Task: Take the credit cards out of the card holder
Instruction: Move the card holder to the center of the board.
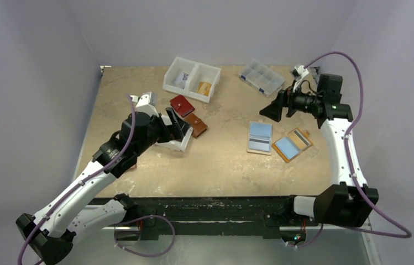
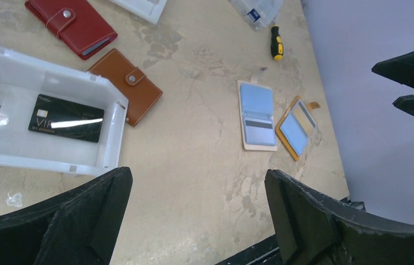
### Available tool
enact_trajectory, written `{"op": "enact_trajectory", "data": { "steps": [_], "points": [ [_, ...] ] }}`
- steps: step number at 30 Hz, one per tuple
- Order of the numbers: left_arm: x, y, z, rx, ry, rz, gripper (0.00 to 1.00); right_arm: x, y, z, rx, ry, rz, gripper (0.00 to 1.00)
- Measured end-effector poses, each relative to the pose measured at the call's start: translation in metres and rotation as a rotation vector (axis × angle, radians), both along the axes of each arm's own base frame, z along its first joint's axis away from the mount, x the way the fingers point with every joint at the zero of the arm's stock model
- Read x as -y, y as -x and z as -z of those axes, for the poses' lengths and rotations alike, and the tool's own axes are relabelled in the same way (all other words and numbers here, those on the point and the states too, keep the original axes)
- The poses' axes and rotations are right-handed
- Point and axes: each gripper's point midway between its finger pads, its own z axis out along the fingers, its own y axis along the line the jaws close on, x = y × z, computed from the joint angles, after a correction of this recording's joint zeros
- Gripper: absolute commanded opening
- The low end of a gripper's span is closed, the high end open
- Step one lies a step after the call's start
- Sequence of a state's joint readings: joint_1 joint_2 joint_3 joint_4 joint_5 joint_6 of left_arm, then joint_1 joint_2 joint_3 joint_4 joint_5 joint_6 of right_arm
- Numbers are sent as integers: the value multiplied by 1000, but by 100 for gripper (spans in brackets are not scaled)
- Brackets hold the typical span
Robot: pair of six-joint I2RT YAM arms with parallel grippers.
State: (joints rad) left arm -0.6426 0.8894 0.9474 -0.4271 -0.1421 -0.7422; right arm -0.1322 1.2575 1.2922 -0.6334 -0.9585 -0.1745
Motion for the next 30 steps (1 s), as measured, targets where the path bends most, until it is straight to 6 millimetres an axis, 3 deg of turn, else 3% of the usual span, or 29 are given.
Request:
{"op": "enact_trajectory", "data": {
  "steps": [4, 7, 13, 22, 30],
  "points": [
    [-2, 4, 20, -39, -10, -7, 99, -21, 4, 34, -57, 9, -105, 99],
    [-5, 7, 30, -60, -9, -17, 99, -48, 8, 53, -72, 45, -209, 99],
    [-14, 11, 34, -59, 8, -58, 99, -96, 11, 96, -119, 119, -358, 99],
    [-27, 16, 38, -62, 46, -128, 99, -137, -22, 168, -225, 231, -331, 97],
    [-36, 16, 49, -86, 52, -182, 98, -182, -64, 210, -331, 238, -253, 80]
  ]
}}
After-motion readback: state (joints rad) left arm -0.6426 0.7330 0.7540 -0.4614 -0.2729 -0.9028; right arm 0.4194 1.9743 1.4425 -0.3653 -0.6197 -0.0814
